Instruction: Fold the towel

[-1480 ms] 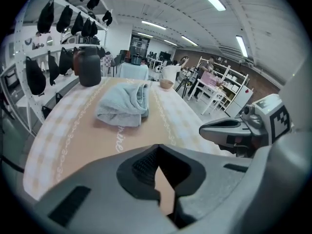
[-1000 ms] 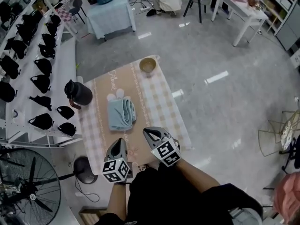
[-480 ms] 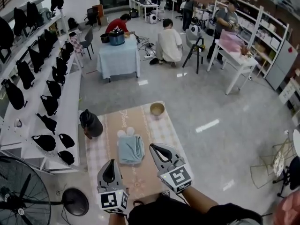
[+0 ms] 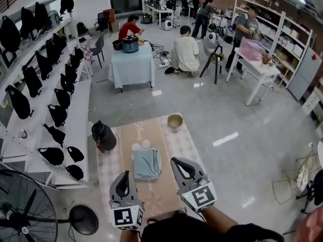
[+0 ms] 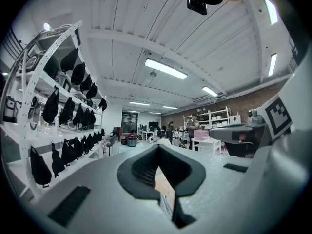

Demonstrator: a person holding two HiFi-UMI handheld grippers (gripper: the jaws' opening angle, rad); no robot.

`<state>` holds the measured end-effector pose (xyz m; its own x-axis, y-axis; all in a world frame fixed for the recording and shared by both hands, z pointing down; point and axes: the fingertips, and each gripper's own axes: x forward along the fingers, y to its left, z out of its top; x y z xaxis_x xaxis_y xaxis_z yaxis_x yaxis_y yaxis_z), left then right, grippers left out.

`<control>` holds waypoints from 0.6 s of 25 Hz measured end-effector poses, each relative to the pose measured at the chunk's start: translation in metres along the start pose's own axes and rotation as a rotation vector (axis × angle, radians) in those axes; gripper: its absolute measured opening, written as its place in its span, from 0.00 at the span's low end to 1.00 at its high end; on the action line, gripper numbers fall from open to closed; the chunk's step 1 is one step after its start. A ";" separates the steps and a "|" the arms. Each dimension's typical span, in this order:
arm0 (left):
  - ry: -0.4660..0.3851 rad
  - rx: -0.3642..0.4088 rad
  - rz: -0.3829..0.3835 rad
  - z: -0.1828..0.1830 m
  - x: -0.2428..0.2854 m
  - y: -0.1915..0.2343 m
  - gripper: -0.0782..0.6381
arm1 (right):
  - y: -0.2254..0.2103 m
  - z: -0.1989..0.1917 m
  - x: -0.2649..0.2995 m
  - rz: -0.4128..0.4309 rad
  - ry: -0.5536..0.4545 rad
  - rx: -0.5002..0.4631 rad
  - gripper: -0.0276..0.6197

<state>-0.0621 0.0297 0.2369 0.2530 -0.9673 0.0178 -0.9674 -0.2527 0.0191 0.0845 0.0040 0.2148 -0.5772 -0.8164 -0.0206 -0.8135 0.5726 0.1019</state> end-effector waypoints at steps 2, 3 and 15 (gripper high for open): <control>-0.002 0.006 -0.013 0.002 0.002 -0.005 0.12 | -0.001 -0.001 -0.001 0.003 -0.003 0.011 0.05; -0.002 0.005 -0.016 0.001 0.003 -0.006 0.12 | -0.003 -0.002 -0.002 0.000 -0.001 0.010 0.05; 0.022 -0.019 -0.042 -0.013 0.010 -0.013 0.12 | -0.013 -0.012 -0.012 -0.036 0.026 0.010 0.05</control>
<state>-0.0468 0.0232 0.2494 0.2936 -0.9551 0.0389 -0.9556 -0.2922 0.0394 0.1031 0.0054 0.2253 -0.5457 -0.8380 0.0019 -0.8343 0.5436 0.0918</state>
